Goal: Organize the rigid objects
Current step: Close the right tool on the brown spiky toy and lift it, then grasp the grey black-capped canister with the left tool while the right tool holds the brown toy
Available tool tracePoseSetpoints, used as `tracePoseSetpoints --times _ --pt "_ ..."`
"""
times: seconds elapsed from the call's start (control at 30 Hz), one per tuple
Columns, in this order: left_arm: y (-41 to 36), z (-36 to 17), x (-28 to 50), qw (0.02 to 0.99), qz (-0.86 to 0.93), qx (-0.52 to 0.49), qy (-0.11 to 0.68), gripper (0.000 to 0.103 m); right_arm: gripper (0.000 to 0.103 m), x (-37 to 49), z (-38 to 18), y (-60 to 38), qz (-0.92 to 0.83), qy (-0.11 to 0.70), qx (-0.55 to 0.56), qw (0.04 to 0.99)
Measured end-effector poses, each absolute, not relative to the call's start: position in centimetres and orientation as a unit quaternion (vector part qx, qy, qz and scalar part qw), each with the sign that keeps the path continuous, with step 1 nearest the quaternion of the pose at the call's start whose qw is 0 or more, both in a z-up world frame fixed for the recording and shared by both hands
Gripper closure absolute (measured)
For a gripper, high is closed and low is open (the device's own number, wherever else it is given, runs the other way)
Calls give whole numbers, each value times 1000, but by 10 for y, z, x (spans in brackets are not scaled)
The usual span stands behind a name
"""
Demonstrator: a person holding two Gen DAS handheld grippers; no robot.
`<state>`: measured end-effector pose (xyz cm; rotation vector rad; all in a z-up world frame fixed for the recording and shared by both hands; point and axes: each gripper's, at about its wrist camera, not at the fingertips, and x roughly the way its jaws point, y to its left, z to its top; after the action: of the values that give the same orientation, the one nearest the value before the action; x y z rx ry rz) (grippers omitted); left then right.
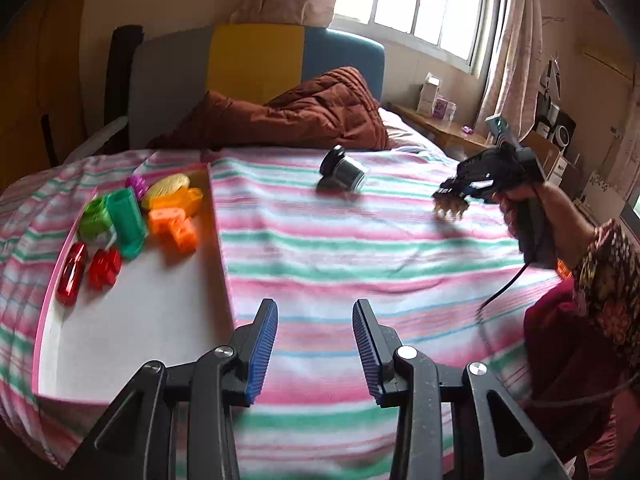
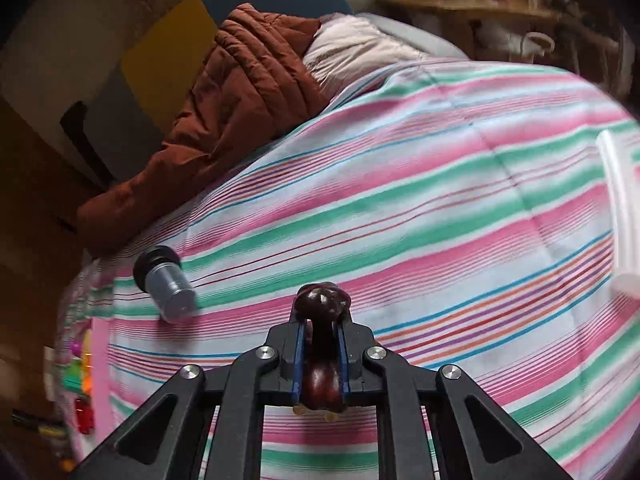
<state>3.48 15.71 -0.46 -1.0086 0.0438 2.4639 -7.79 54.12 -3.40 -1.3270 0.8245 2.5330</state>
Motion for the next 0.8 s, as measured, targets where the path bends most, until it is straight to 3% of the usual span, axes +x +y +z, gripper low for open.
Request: tracePoseSetpoints --times 0.3,0.6,0.8 --pt "214 18 -19 263 895 -357 39 64 90 -93 -31 498 861 164 -474 88" --pt "300 -1 -125 277 859 -428 39 59 90 -90 -28 496 852 158 -491 91" --pt "344 -13 -159 254 862 -434 58 36 90 -91 -31 510 841 197 -495 92"
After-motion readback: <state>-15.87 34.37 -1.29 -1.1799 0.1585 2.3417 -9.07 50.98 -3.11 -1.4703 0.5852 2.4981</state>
